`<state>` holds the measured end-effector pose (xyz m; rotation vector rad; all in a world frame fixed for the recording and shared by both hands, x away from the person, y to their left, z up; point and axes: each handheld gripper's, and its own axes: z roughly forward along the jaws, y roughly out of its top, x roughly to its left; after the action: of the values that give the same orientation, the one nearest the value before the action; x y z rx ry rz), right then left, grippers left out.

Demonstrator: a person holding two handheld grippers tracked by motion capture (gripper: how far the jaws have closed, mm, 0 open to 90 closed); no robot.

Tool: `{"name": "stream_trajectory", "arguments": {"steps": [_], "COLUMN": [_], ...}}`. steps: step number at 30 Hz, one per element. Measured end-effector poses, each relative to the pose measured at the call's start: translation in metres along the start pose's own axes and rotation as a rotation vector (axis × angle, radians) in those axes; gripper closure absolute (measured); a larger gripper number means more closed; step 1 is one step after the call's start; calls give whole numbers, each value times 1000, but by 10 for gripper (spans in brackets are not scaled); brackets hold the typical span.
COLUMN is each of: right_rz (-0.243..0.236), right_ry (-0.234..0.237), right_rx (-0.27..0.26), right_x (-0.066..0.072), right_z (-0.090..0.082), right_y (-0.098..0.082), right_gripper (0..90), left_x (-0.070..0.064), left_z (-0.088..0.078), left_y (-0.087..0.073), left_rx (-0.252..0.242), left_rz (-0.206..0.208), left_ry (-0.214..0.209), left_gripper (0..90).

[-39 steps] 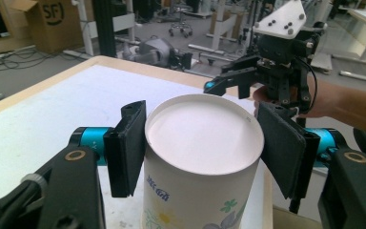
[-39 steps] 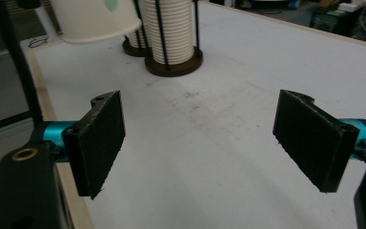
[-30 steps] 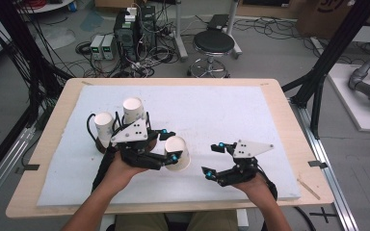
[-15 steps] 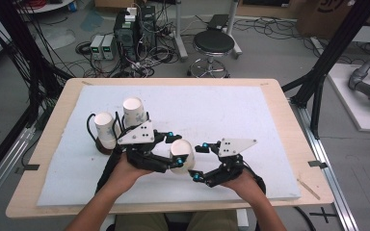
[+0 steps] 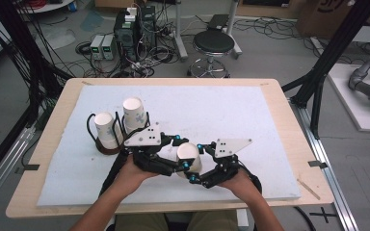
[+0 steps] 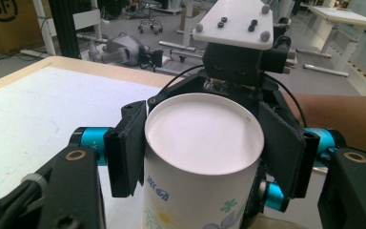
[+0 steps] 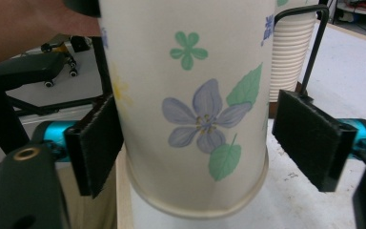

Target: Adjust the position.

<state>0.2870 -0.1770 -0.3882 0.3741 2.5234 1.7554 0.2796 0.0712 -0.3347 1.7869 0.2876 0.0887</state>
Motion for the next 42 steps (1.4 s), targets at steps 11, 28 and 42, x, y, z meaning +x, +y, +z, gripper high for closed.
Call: {"name": "stream_trajectory", "arguments": {"steps": [11,28,42], "right_rz": [-24,-60,-184], "right_ry": [34,-2,-16], "right_rx": [-11,76,324], "right_x": [-1,-2,-3], "right_z": [-4,-9,-14], "right_y": [-1,3,34], "right_gripper": [352,363,363], "left_x": [0,3,4], "left_z": [0,-3,-13], "left_y": [-1,-3,0], "left_rx": [-6,8,67], "left_rz": [-6,-46,-16], "left_ry": [-7,24,2], "left_gripper": [369,155,154]}}
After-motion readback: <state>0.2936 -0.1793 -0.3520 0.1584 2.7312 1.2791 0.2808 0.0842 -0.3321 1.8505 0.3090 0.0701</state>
